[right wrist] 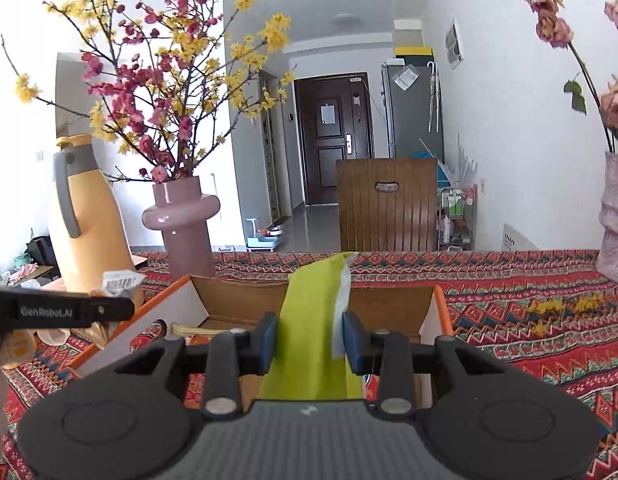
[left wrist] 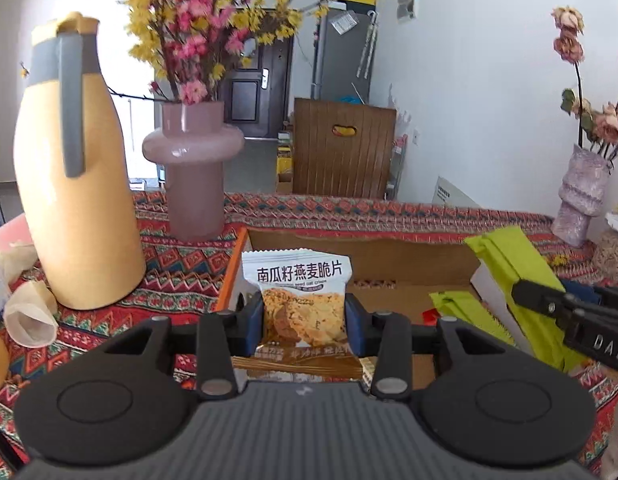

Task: Organize snacks
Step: 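Carry both packs into the box and open both tools to release them, then withdraw both tools from the box toward the remaining snacks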

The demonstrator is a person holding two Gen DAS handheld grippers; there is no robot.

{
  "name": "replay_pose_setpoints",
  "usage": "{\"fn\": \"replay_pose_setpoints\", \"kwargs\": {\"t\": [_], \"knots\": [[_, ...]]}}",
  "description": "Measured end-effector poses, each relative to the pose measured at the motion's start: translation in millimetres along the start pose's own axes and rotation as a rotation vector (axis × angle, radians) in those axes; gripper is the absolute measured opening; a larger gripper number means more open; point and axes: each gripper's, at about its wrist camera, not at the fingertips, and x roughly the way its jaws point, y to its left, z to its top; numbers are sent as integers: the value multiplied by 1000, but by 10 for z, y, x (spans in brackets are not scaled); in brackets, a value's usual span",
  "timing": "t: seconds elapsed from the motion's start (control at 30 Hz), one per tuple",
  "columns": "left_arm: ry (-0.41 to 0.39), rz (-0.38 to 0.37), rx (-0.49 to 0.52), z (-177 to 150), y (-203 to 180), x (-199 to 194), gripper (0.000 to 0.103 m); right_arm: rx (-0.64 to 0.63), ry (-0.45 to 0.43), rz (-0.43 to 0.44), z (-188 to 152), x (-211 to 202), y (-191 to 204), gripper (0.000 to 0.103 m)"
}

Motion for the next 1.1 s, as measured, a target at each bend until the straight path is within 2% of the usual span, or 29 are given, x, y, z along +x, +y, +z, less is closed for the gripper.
{"fn": "replay_pose_setpoints", "kwargs": {"t": [0.27, 0.33, 0.37, 0.4, 0.47, 0.53, 0.57, 0.63, 0.8, 1.1], "knots": [[8, -14, -5, -71, 20, 36, 44, 15, 35, 11, -81, 164, -30, 36], [-4, -18, -8, -76, 19, 9, 55, 24, 35, 11, -88, 156, -46, 39], [-12, -24, -14, -76, 28, -8, 58, 32, 26, 7, -86, 131, -58, 39], [-20, -27, -19, -73, 38, -21, 62, 37, 17, 3, -84, 102, -76, 43], [-39, -27, -30, -70, 59, -57, 73, 51, 3, 1, -77, 51, -99, 61], [-62, -25, -37, -71, 57, -113, 85, 58, -10, -8, -82, 14, -110, 92], [-72, -27, -39, -71, 60, -140, 88, 58, -18, -14, -83, -2, -106, 94], [-96, -29, -42, -80, 56, -194, 100, 61, -35, -24, -87, -45, -104, 102], [-128, -32, -34, -89, 27, -270, 103, 71, -45, -35, -100, -90, -123, 103], [-134, -34, -48, -91, 49, -314, 103, 56, -40, -35, -105, -133, -74, 103]]}}
